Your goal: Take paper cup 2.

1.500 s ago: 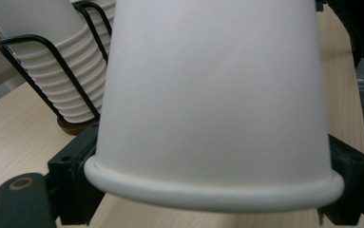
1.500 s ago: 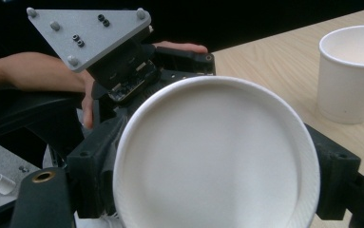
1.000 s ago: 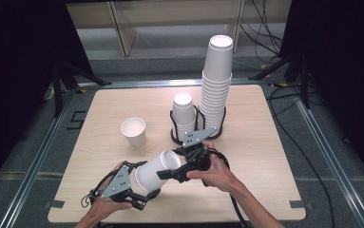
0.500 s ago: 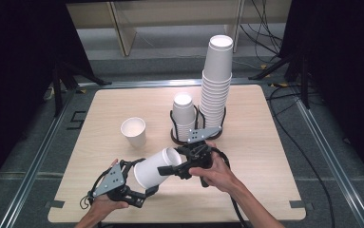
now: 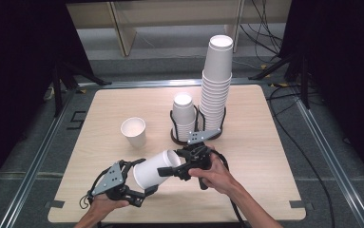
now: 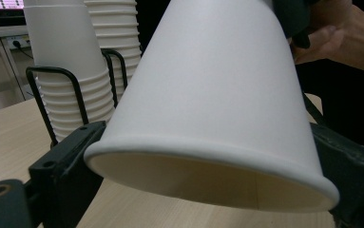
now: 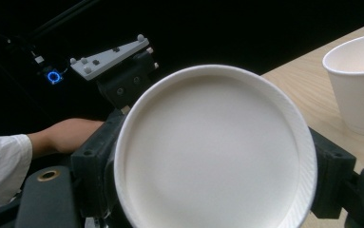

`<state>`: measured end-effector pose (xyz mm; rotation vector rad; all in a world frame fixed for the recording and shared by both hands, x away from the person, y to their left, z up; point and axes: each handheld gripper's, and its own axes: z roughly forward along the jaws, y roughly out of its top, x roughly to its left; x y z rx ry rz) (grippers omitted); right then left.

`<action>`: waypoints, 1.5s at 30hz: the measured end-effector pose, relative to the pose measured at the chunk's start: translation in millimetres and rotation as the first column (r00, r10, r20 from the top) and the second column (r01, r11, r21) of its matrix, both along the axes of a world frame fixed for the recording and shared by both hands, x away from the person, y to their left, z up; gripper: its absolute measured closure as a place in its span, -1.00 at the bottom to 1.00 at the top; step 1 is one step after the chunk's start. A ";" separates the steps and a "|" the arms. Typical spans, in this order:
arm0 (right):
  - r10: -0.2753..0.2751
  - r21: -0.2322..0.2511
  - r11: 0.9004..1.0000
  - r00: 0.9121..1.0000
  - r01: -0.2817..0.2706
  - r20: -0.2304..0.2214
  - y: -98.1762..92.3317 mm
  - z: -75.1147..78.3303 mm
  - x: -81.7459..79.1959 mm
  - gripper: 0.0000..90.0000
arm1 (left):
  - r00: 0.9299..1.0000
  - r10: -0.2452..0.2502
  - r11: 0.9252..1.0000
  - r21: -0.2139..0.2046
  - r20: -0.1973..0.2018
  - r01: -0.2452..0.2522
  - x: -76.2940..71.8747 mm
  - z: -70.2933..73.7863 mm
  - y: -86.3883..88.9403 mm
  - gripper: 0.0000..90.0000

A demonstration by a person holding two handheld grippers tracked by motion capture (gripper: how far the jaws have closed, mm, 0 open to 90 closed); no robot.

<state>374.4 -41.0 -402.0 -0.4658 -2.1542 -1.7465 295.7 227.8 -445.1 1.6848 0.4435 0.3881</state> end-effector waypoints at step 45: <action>0.239 -0.553 0.833 0.920 -0.031 0.309 7.1 22.9 -29.2 -0.58 | 0.991 -0.133 0.972 0.193 -0.022 0.134 -2.6 -3.0 -9.0 -0.65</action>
